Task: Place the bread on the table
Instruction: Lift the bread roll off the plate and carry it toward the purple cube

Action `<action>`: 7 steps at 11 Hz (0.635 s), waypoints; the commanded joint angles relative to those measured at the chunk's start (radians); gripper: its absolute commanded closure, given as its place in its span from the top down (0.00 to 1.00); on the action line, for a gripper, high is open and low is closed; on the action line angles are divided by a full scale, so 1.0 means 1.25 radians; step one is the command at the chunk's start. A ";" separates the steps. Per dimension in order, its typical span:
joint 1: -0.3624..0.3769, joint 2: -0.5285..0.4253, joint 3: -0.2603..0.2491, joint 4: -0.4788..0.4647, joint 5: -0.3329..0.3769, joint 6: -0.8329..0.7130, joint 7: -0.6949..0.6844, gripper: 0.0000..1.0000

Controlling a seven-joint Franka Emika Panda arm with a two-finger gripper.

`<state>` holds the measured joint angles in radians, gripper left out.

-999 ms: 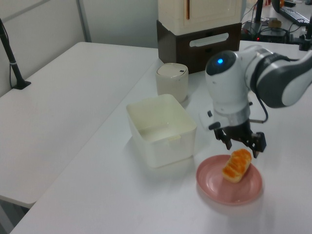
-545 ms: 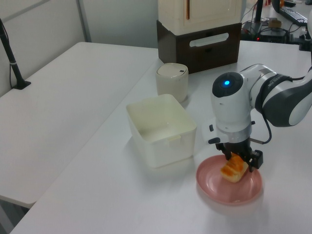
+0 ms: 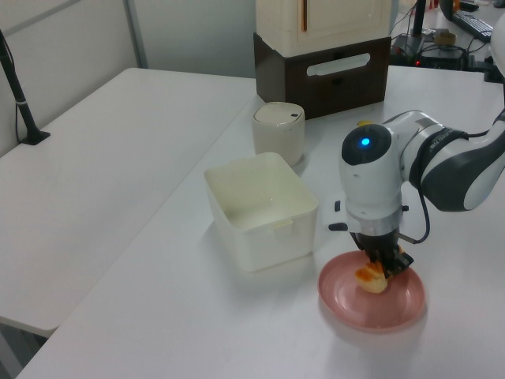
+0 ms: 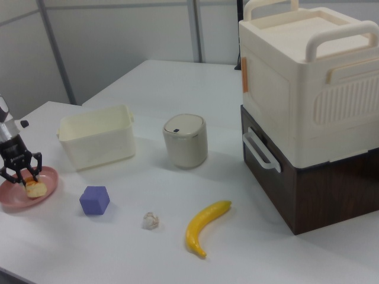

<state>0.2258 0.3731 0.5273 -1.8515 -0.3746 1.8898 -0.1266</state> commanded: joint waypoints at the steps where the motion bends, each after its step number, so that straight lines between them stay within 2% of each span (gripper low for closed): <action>1: -0.034 -0.088 -0.001 0.006 0.025 0.004 0.012 0.31; 3: -0.064 -0.145 -0.018 0.006 0.047 -0.028 -0.035 0.31; 4: -0.068 -0.165 -0.057 0.006 0.053 -0.045 -0.069 0.31; 7: -0.069 -0.202 -0.218 0.004 0.089 -0.066 -0.160 0.31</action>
<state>0.1335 0.1712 0.3923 -1.8140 -0.3026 1.8357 -0.2270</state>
